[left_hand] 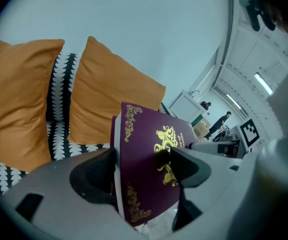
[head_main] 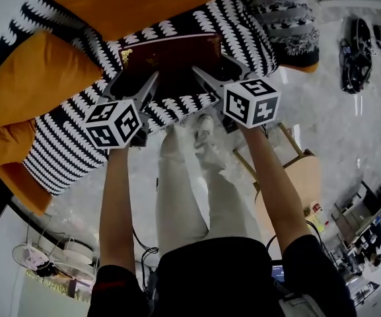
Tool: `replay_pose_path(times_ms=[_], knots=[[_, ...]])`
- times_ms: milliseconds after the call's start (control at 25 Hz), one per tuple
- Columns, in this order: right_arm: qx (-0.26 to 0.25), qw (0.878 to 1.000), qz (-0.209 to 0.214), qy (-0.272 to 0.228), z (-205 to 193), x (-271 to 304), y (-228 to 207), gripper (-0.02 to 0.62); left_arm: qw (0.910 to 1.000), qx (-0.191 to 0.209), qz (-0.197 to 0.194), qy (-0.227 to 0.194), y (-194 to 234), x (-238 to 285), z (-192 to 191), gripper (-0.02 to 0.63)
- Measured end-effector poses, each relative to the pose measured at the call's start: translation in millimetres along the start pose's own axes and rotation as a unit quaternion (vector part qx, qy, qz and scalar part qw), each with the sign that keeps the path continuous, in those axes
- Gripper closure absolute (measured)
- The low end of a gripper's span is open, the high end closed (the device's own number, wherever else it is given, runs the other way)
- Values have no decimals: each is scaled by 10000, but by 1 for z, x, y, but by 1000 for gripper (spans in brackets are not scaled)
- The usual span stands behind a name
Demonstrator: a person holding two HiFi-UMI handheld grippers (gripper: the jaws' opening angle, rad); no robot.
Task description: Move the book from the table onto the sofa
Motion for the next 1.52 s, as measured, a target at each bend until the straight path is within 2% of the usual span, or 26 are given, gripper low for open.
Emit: replay_pose_path(times_ms=[440, 840, 960, 1200, 1520], knots=[[451, 9986, -141, 221, -56, 67, -58, 276, 9987, -8, -130, 502, 44, 62, -66, 245], [644, 9969, -251, 382, -85, 100, -78, 276, 9967, -68, -233, 778, 69, 87, -98, 244], [661, 9965, -353, 362, -88, 107, -82, 276, 9965, -148, -215, 791, 74, 92, -105, 244], [699, 9933, -770, 510, -95, 108, -95, 250, 9965, -148, 66, 821, 83, 89, -110, 242], [571, 9931, -905, 473, -92, 100, -99, 250, 9961, 13, 65, 879, 79, 88, -110, 242]])
Point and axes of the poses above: the fingertips, and each gripper's own axes: x forward along the fingers, y to its left, z out of its top, the point moved 6 cm from there along -x, backward along the fingers, and after that the axes turned 12 degrees about x, right-handed, at the moved point
